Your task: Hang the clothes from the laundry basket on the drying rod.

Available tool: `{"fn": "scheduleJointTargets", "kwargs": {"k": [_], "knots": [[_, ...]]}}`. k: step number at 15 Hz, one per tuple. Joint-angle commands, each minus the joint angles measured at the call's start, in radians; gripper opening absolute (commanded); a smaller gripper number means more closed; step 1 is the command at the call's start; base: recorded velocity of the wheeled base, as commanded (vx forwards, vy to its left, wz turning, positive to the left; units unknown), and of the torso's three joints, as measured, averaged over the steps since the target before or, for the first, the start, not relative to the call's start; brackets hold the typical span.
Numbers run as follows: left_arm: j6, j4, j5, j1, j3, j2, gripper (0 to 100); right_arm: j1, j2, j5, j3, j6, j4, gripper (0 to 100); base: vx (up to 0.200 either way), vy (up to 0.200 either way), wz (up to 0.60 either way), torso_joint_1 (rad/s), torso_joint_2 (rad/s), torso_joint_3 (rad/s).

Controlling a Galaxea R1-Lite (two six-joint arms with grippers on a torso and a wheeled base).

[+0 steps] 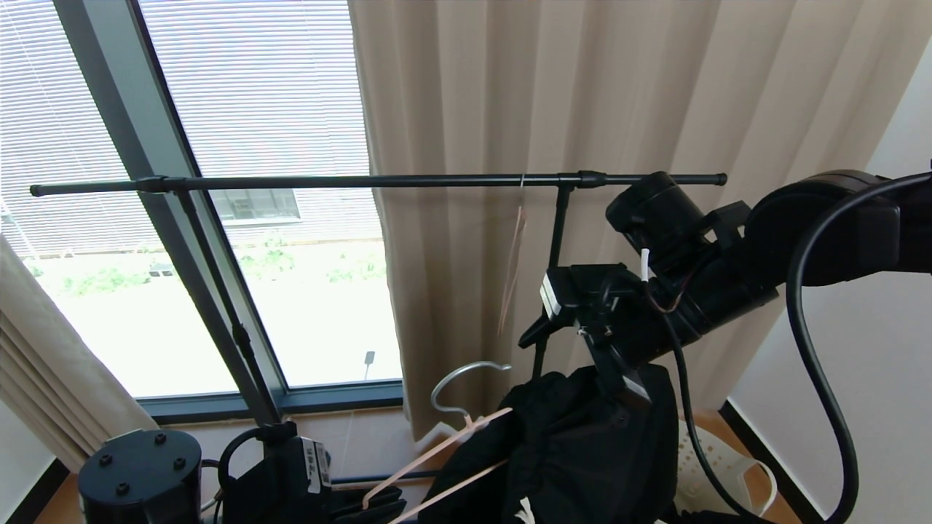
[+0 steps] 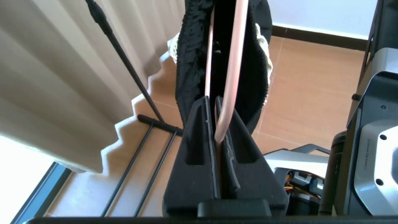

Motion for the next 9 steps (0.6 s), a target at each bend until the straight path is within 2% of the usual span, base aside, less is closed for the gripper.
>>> {"fn": "scheduleJointTargets", "kwargs": {"k": [1,7,8,9], "knots": [[-0.002,-0.010,0.000,0.000,0.000,0.001,0,0.023,0.010,-0.007,-0.001,0.004,0.000,100,0.000,0.000,0.00,0.000,0.00,0.000],[-0.004,-0.015,0.000,0.000,0.000,0.006,0,0.051,0.010,-0.016,-0.009,0.010,0.002,100,0.000,0.000,0.00,0.000,0.00,0.000],[-0.004,-0.015,0.000,0.000,0.000,0.006,0,0.051,0.010,-0.016,-0.009,0.010,0.002,0,0.000,0.000,0.00,0.000,0.00,0.000],[-0.004,-0.015,0.000,0.000,0.000,0.006,0,0.051,0.010,-0.016,-0.009,0.010,0.002,0,0.000,0.000,0.00,0.000,0.00,0.000]]}}
